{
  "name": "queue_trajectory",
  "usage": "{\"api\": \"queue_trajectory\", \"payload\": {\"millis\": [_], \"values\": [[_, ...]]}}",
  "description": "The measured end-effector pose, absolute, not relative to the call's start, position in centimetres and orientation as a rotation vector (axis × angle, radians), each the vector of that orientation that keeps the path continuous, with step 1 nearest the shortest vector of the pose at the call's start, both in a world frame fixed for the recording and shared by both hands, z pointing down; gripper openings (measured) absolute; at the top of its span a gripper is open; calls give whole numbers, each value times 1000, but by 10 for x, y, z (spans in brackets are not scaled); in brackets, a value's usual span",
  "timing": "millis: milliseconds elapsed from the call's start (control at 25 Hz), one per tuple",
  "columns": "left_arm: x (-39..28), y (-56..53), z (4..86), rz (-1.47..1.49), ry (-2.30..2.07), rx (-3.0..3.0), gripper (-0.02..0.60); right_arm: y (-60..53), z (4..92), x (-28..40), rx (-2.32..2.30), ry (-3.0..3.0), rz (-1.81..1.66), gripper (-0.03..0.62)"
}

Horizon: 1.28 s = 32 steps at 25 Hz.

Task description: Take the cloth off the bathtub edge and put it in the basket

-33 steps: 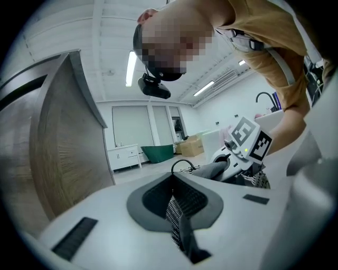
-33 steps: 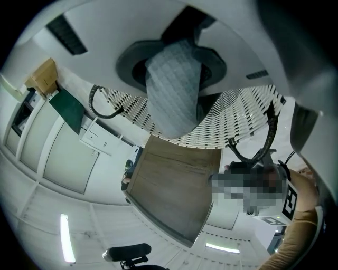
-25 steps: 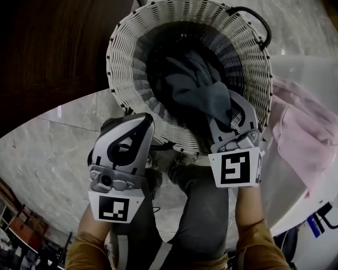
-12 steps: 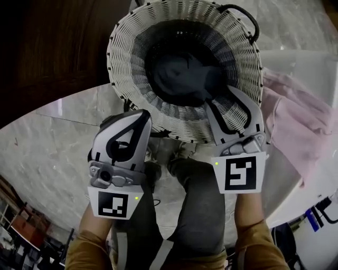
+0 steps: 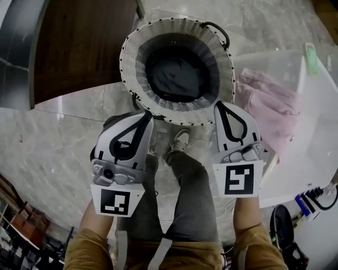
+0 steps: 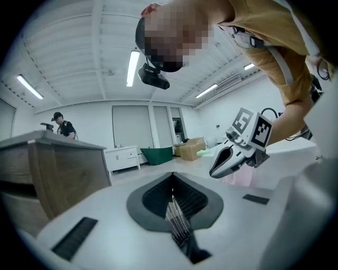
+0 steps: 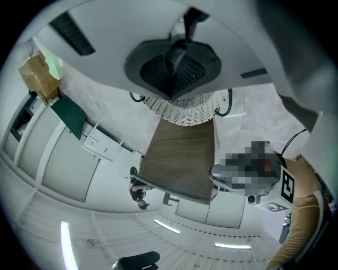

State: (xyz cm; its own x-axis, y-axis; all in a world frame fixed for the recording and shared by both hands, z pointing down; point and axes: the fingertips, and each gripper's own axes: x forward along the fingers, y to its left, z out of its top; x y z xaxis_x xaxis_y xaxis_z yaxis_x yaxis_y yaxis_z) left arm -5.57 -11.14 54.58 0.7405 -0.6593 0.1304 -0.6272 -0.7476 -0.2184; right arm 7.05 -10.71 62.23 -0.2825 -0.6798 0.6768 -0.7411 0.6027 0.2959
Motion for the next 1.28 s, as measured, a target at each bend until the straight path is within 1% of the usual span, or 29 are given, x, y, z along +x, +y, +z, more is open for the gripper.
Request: {"api": "queue_trajectory", "payload": {"millis": [600, 960, 1280], "values": [[-70, -83, 384, -328, 1003, -2769, 8, -77, 419, 58, 1183, -2045, 49, 6], [-75, -72, 271, -227, 931, -2735, 8, -52, 314, 32, 1267, -2071, 7, 6], [-92, -48, 197, -205, 941, -2706, 8, -23, 236, 19, 1308, -2105, -24, 6]]}}
